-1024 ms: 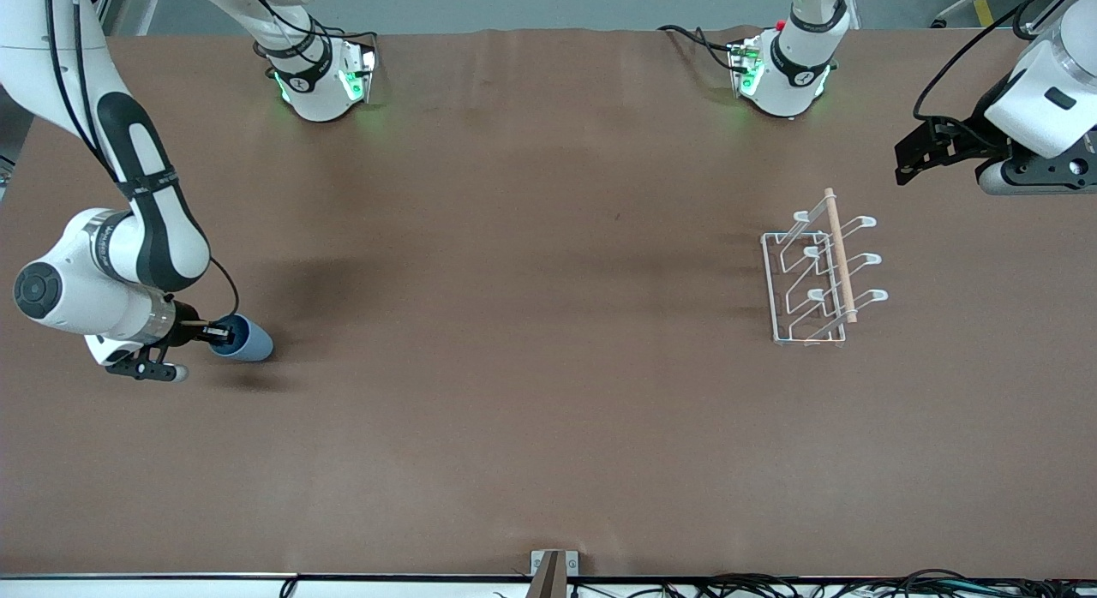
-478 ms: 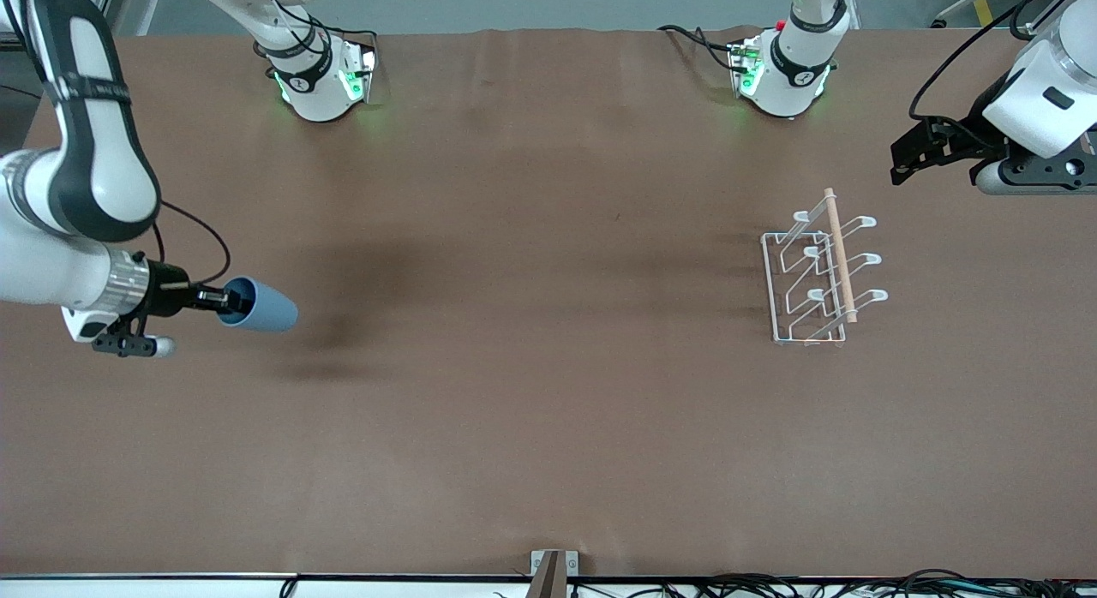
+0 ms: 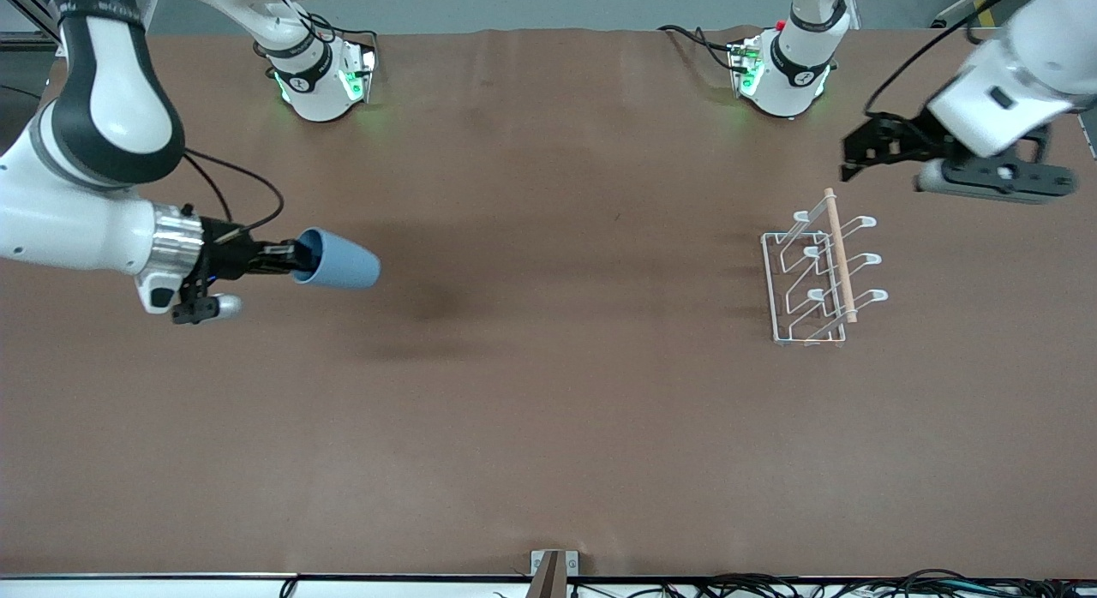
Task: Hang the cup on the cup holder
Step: 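Lift the cup with the right gripper while the left gripper approaches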
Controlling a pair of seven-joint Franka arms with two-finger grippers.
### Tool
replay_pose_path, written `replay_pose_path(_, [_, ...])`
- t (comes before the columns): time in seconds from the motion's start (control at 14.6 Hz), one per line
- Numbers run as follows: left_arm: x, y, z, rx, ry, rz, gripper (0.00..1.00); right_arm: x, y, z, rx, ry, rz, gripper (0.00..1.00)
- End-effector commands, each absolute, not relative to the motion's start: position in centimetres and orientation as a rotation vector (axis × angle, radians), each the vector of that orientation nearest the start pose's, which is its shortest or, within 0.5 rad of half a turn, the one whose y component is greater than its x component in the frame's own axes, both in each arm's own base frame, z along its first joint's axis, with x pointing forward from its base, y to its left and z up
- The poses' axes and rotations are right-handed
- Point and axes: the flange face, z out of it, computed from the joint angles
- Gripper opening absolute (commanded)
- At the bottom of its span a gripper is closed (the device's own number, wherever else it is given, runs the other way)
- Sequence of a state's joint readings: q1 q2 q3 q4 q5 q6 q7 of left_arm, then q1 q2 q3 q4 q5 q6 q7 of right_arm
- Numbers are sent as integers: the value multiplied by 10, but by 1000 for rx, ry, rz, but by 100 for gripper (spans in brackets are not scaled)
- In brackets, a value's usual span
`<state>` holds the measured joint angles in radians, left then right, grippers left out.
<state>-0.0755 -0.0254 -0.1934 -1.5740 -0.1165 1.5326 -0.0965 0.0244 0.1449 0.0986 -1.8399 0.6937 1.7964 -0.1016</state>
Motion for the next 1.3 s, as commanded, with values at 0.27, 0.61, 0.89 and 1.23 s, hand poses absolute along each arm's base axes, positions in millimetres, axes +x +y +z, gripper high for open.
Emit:
replay_pose_path(0.27, [471,-344,645,-3258,846,-138,100,550,204,476,-2255,-84,280,0])
replay_pose_path(0.61, [441,-430,631,-3190,1222,-328,100,532,258,482,-2163,-149,333,1])
replay_pose_path(0.89, [438,-453,621,-3058,1531,-417,100,521,280,494,-2109,-214,393,2])
replay_pose_path(1.23, [424,-480,611,-3048,1676,-428,100,515,294,496,-2093,-253,428,2])
